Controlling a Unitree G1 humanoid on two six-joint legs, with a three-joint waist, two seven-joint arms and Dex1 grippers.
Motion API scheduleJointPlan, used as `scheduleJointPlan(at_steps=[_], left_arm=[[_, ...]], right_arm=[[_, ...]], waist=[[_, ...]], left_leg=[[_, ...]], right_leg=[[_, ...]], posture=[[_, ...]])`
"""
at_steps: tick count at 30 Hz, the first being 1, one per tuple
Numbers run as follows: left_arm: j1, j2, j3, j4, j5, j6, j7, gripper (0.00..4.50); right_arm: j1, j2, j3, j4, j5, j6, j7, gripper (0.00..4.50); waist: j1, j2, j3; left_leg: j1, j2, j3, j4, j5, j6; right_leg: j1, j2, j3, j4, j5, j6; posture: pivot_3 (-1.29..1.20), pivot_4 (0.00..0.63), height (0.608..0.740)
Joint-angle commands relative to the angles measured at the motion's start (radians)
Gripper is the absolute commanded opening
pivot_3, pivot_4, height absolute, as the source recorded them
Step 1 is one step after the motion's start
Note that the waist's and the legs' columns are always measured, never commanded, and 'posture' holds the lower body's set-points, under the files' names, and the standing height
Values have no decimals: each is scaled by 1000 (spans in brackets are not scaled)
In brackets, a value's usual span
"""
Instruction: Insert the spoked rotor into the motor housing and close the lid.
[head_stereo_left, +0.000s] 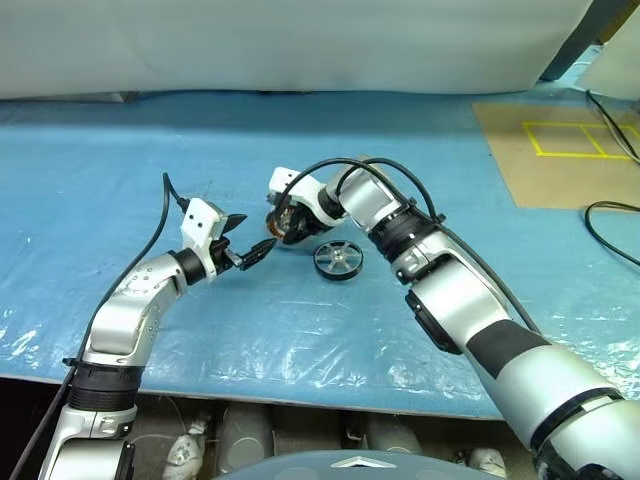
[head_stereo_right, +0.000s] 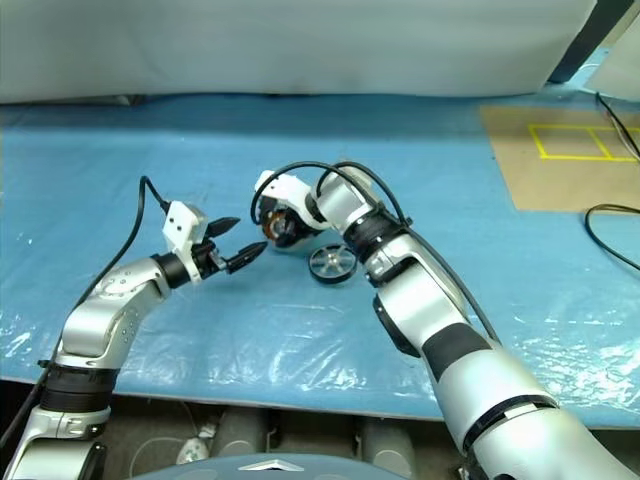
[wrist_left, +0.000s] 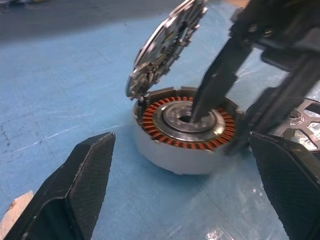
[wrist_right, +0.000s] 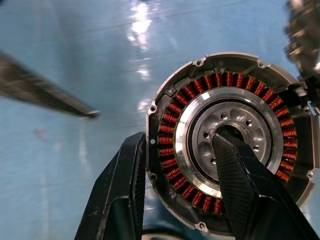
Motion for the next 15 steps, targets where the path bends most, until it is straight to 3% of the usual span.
scheduleJointPlan(at_steps=[1, 7, 15], left_arm=[[5, 15, 23, -29, -20, 2, -11, 4500], [15, 30, 20, -37, -25, 11, -18, 4500], [0, 40, 18, -29, -29, 20, -30, 4500]], right_arm=[[9, -50, 25, -215, 54, 106, 66, 1679], [98, -161, 94, -357, 111, 211, 74, 1679], [126, -127, 99, -320, 176, 248, -26, 1679]], waist=[[1, 0, 0], [6, 0, 0], [12, 0, 0]], left_leg=[[0, 0, 0, 0, 0, 0], [1, 0, 0, 0, 0, -1], [8, 0, 1, 0, -2, -4]], right_leg=[[0, 0, 0, 0, 0, 0], [1, 0, 0, 0, 0, 0], [6, 0, 2, 0, -2, -3]], posture=[[0, 150, 740], [0, 150, 740], [0, 150, 740]])
